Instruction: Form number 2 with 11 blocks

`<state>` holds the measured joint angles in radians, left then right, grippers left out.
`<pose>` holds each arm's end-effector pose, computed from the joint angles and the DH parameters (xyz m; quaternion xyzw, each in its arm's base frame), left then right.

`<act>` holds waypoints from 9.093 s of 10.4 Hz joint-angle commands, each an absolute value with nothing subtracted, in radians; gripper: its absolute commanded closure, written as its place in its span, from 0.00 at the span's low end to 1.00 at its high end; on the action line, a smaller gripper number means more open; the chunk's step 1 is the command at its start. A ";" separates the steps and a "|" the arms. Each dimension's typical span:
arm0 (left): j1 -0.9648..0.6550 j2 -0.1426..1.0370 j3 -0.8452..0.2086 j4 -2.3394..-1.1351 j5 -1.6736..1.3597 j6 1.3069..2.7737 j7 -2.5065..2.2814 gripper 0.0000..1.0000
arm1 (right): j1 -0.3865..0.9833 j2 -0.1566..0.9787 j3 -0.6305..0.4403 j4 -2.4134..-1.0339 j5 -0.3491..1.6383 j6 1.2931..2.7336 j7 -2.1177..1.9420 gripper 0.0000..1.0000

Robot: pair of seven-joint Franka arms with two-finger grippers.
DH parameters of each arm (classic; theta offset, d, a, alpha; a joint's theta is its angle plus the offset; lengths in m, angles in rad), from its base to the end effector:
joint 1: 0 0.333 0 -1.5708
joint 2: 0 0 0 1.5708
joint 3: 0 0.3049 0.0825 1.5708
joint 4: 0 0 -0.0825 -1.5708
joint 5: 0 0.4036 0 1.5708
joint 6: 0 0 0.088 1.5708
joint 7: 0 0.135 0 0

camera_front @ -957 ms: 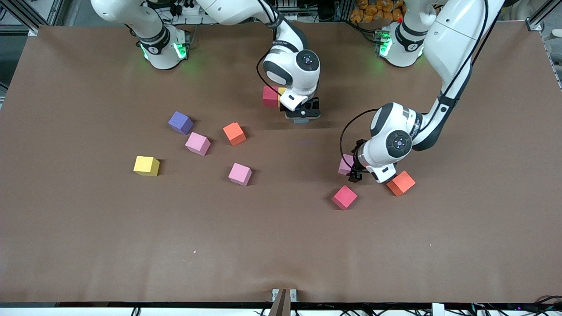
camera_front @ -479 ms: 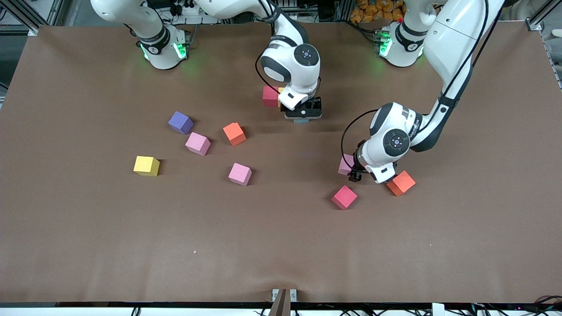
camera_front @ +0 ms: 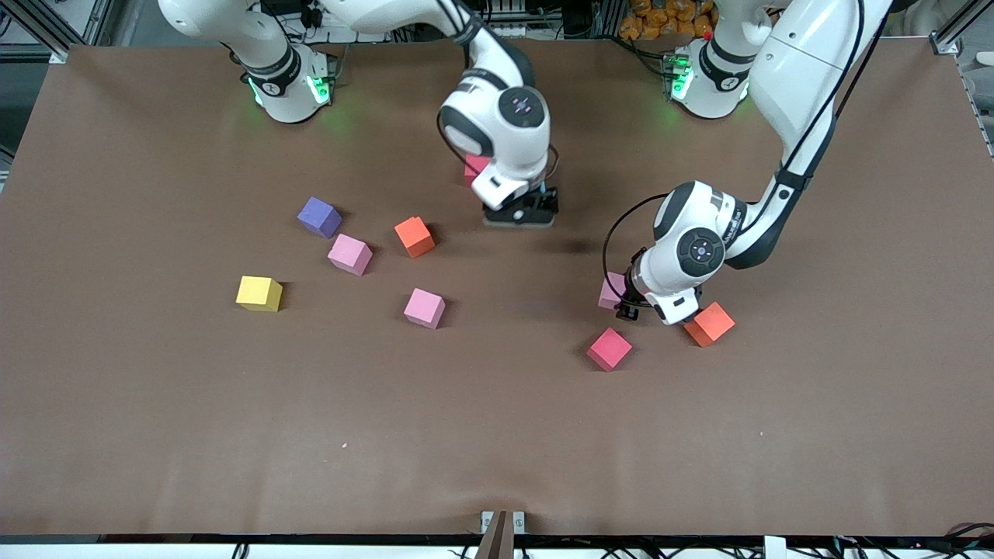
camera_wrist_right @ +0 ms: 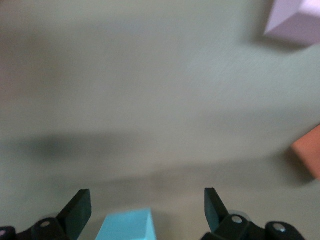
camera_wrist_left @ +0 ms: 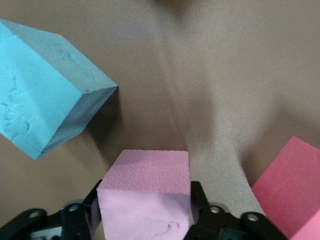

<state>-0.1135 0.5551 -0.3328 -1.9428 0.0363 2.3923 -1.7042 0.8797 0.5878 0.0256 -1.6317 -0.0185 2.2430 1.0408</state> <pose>0.5566 -0.2685 0.1497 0.8021 0.5913 -0.0841 0.0032 0.4344 0.5494 0.2301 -0.9979 0.0643 -0.0069 0.0097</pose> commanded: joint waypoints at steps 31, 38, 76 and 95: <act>-0.452 0.572 -0.348 -1.845 0.130 2.254 -0.925 0.73 | 0.514 0.709 0.041 -1.625 0.100 2.281 0.782 0.00; -0.488 0.595 -0.350 -1.842 0.126 2.243 -0.940 0.74 | 0.517 0.709 0.040 -1.626 0.098 2.296 0.784 0.10; -0.195 0.646 -0.261 -1.510 0.137 2.128 -0.899 0.00 | 0.775 0.534 0.043 -1.749 -0.032 2.253 -0.546 0.58; 0.046 0.526 -0.245 -1.790 0.144 2.217 -0.652 0.00 | 0.891 0.632 0.043 -1.740 -0.080 2.341 -0.672 0.58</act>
